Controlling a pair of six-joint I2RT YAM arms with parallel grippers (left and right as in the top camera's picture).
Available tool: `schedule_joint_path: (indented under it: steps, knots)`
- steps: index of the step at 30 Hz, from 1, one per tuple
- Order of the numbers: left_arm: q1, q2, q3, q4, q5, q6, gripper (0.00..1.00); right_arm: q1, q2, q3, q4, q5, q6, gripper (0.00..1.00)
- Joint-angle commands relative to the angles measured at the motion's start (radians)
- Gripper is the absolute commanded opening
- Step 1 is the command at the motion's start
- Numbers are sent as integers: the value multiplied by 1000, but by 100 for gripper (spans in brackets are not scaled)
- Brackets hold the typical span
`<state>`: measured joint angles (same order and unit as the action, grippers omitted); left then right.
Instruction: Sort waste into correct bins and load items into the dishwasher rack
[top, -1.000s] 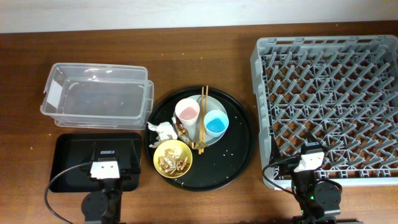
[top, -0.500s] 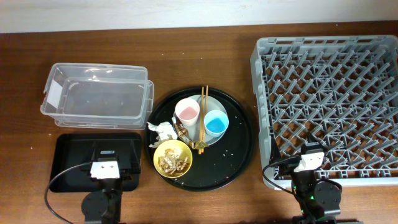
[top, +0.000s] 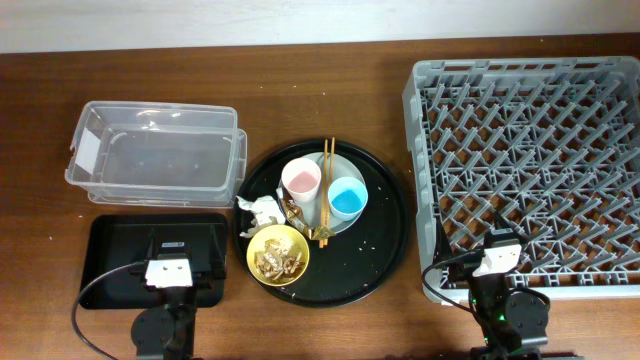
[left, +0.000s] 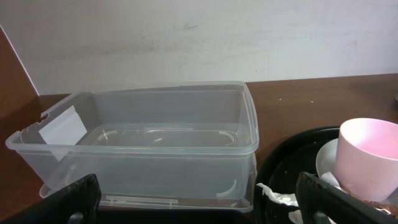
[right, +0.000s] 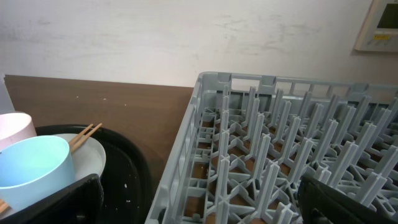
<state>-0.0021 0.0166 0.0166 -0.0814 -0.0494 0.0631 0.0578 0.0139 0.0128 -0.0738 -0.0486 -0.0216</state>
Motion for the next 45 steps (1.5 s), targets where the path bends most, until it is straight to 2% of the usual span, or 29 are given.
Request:
schedule_joint_path:
  steps: [1,25,29,34,36,38,40,42,45]
  knots:
    - [5,-8,-7,2,4,-6,99,-6,-6,-7,-1,8,12,98]
    - [5,-9,-7,36,6,-7,99,-6,-6,-7,-1,8,12,98]
    - [5,-9,-7,119,161,-6,99,-6,-6,-7,-1,8,12,98]
    - [5,-9,-7,118,196,-7,100,-6,-6,-7,-1,8,12,98]
    - [5,-9,-5,182,352,-7,99,-6,-6,-7,-1,8,12,98]
    - [5,-9,13,196,434,-45,99,-6,-6,-7,-1,8,12,98]
    - [5,-8,56,157,427,-135,99,-6,-6,-7,-1,8,12,98]
    - [5,1,125,83,428,-150,100,-6,-6,-7,-1,8,12,98]
    - [5,79,346,-189,417,-134,99,-6,-6,-7,-1,8,12,99]
